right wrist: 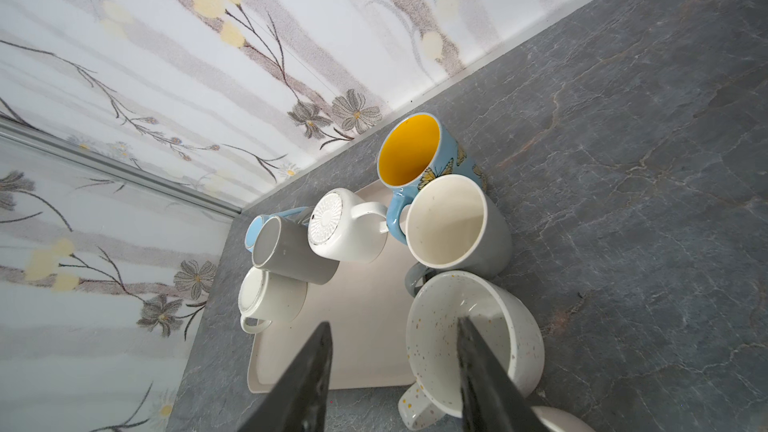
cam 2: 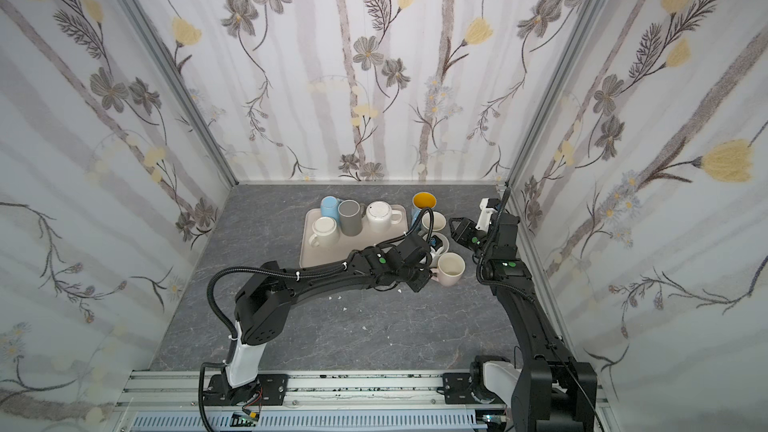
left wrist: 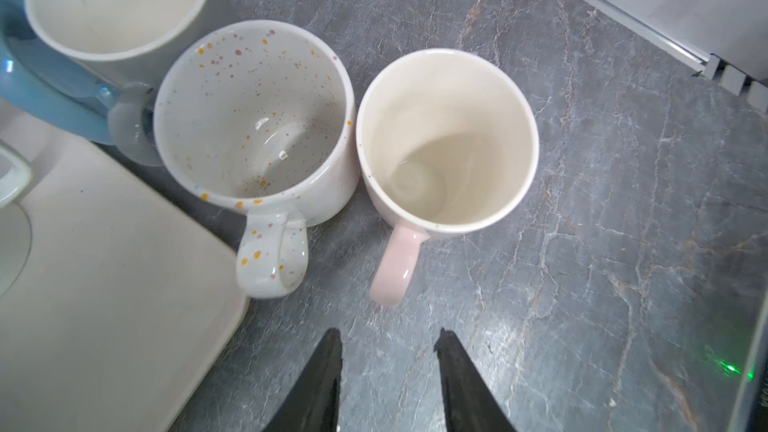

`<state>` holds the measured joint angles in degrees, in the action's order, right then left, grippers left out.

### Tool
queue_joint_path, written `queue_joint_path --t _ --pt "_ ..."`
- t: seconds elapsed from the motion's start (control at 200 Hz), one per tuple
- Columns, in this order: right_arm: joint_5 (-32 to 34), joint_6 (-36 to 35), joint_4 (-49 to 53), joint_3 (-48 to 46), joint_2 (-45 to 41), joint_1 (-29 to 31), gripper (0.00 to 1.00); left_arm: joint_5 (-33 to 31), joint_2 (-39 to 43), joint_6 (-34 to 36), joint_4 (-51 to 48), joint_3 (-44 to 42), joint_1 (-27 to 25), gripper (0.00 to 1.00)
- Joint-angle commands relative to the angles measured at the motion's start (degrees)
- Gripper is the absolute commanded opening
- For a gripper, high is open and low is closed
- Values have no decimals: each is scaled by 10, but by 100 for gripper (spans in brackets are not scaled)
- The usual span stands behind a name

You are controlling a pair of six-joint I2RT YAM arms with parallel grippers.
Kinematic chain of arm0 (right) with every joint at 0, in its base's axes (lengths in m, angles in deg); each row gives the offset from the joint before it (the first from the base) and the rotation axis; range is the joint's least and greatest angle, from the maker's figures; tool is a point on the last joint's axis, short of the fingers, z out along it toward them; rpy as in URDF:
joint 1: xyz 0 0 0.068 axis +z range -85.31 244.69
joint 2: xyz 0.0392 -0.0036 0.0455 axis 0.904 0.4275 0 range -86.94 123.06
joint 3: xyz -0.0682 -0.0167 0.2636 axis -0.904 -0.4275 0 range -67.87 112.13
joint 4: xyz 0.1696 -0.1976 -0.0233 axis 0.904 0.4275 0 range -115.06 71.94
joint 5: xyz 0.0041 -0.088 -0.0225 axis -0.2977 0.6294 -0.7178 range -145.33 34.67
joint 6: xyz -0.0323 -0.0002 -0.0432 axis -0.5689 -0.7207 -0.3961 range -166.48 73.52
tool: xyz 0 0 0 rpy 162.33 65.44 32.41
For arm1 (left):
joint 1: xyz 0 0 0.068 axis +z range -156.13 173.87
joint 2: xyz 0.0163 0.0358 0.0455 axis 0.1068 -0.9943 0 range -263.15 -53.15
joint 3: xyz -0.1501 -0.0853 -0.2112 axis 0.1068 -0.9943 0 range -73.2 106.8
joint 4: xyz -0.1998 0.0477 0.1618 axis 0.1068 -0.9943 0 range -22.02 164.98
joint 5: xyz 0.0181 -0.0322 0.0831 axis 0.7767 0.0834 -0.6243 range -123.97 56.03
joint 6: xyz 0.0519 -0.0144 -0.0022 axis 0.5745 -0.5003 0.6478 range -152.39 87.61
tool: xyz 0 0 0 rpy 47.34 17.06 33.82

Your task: Turn the mug right side up

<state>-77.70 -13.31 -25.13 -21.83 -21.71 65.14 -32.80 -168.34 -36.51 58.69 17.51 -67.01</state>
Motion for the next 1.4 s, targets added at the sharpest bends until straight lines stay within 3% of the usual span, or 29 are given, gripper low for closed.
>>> queue_joint_path --t 0.0,0.29,0.719,0.859,1.079,1.394 --pt "26 -26 18 16 2 23 48 0 39 -44 68 -47 23 39" --pt "95 -60 58 50 34 116 47 -66 98 -198 115 -212 132 45" --pt "177 -74 69 119 179 310 47 -171 288 -282 153 -439 263 54" --pt "184 -88 99 167 249 361 46 -119 340 -261 177 -496 342 42" --pt "186 -97 103 208 362 428 43 -44 331 -218 175 -509 441 44" --pt "181 -109 129 264 446 453 41 14 220 -166 159 -434 480 45"
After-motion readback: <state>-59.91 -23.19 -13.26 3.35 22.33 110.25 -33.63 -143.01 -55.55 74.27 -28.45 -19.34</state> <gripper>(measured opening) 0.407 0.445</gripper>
